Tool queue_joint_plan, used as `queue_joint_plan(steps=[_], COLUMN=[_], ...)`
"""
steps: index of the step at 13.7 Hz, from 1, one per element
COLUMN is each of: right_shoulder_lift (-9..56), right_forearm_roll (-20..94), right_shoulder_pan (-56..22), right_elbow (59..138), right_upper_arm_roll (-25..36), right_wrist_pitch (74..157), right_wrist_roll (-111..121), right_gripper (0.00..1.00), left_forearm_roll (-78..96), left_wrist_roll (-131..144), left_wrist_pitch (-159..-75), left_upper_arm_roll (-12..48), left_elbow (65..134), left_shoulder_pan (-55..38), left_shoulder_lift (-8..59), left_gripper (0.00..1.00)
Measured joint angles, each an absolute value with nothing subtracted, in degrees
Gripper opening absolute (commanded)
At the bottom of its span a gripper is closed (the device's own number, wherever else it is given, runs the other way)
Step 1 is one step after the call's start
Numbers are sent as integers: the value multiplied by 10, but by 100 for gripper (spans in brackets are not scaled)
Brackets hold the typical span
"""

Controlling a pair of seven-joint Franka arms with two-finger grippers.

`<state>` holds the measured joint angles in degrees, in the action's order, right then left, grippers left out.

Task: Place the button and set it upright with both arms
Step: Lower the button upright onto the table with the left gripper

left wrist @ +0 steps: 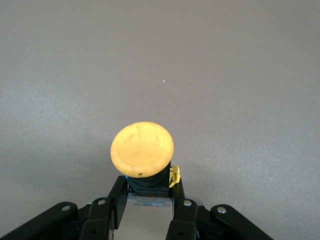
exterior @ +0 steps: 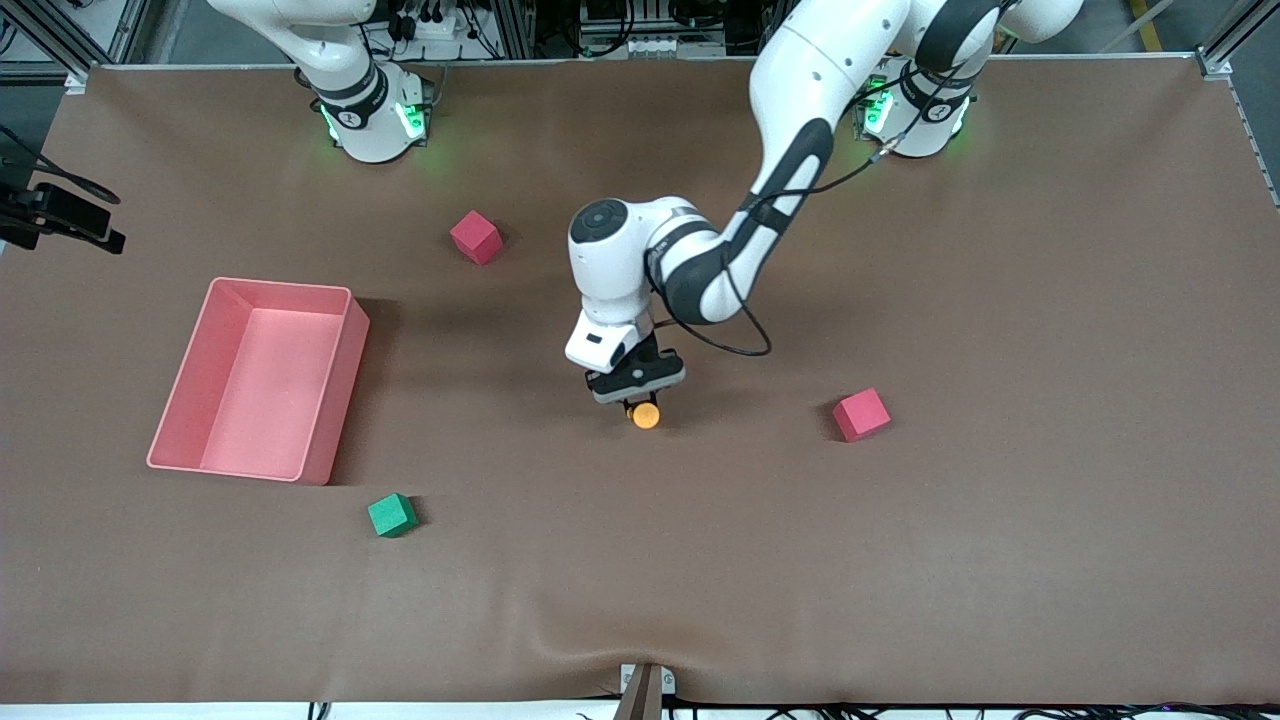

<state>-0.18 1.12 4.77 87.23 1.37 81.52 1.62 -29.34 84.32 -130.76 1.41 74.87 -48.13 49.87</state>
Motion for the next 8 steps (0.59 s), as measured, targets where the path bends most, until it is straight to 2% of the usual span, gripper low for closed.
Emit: queue_joint_plan(steps=[5, 8], right_shoulder_lift=[-2, -2], right_forearm_roll=[11, 11], right_shoulder_pan=[48, 48], right_elbow=[872, 872], right_upper_arm_roll=[14, 14], right_wrist_pitch=[815, 815], right_wrist_roll=[16, 16], right_gripper=[100, 100], left_forearm_roll=[-378, -400], left_wrist_roll=[950, 967], left_wrist_pitch=[-1300, -1262], left_upper_arm_roll=[13, 13], left_elbow=[751, 752], left_shoulder_pan=[-512, -533], left_shoulder_lift=[526, 530], left_gripper=[0, 0])
